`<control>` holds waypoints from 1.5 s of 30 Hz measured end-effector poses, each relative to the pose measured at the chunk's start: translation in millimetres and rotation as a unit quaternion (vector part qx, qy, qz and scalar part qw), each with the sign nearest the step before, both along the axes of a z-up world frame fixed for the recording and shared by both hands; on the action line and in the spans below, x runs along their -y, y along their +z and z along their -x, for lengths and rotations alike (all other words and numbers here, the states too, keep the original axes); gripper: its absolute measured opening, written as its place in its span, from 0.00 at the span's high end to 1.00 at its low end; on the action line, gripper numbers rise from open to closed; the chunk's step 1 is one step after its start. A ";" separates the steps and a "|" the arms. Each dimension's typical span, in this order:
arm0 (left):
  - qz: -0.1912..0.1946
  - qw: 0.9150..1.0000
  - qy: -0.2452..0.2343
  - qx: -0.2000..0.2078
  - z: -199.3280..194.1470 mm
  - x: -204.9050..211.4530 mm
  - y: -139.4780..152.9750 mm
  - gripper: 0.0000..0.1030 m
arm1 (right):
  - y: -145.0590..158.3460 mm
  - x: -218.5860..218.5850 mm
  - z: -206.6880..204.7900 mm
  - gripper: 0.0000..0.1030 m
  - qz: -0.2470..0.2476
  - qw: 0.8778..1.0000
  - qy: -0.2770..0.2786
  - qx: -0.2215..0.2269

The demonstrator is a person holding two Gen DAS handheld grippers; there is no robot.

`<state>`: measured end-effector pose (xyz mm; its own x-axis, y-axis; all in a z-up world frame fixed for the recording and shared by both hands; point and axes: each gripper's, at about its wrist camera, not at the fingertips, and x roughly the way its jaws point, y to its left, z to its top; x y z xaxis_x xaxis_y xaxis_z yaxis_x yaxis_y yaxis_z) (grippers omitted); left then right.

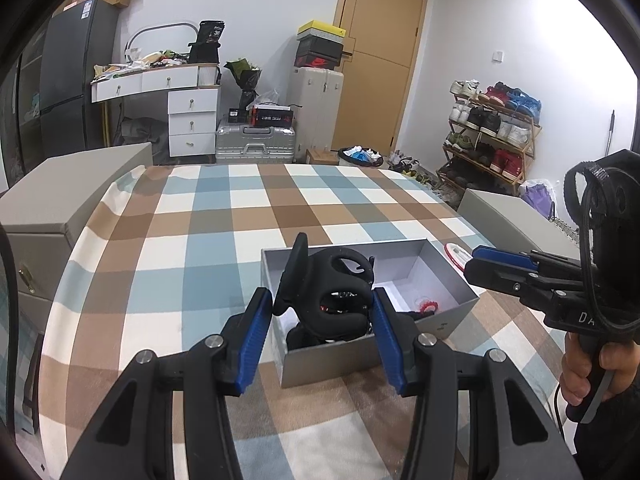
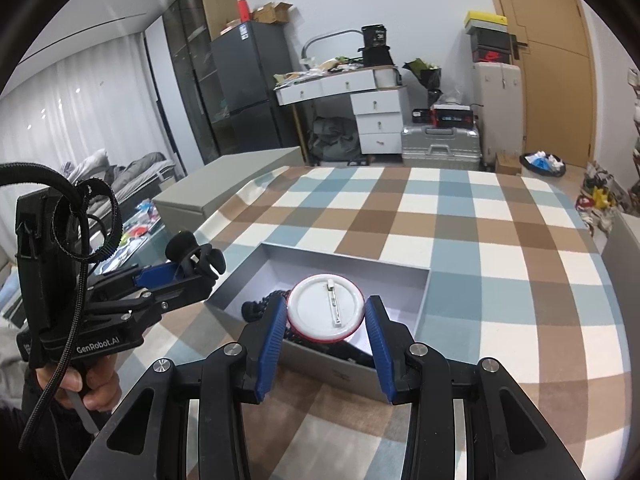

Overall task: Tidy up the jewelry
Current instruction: 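Carry the claw clip and pin badge over the grey box with both tools, then open the right tool to drop the pin badge while the left tool releases the claw clip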

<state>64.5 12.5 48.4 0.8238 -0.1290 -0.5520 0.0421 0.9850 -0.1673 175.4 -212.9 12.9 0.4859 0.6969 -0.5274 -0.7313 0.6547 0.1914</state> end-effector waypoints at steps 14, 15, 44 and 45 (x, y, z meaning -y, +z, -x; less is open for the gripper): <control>-0.011 1.000 -0.008 0.001 -18.2 12.0 -8.0 0.57 | -7.9 0.7 -12.8 0.62 -0.015 1.000 -0.016 -0.011; -0.010 1.000 -0.008 -0.002 -18.5 12.0 -9.4 0.57 | -8.3 0.8 -13.9 0.62 -0.017 1.000 -0.016 -0.013; -0.039 0.999 -0.005 -0.016 -21.5 23.7 -22.0 0.57 | -23.2 -0.3 -23.0 0.60 -0.021 0.998 -0.019 -0.047; -0.038 0.999 -0.005 -0.016 -21.5 23.7 -22.0 0.57 | -23.3 -0.1 -23.3 0.60 -0.021 0.998 -0.018 -0.049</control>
<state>86.0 -11.3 26.5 0.8042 -0.0938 -0.5870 0.0484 0.9945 -0.0926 198.6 -212.9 -10.4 0.4594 0.7017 -0.5446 -0.6833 0.6709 0.2880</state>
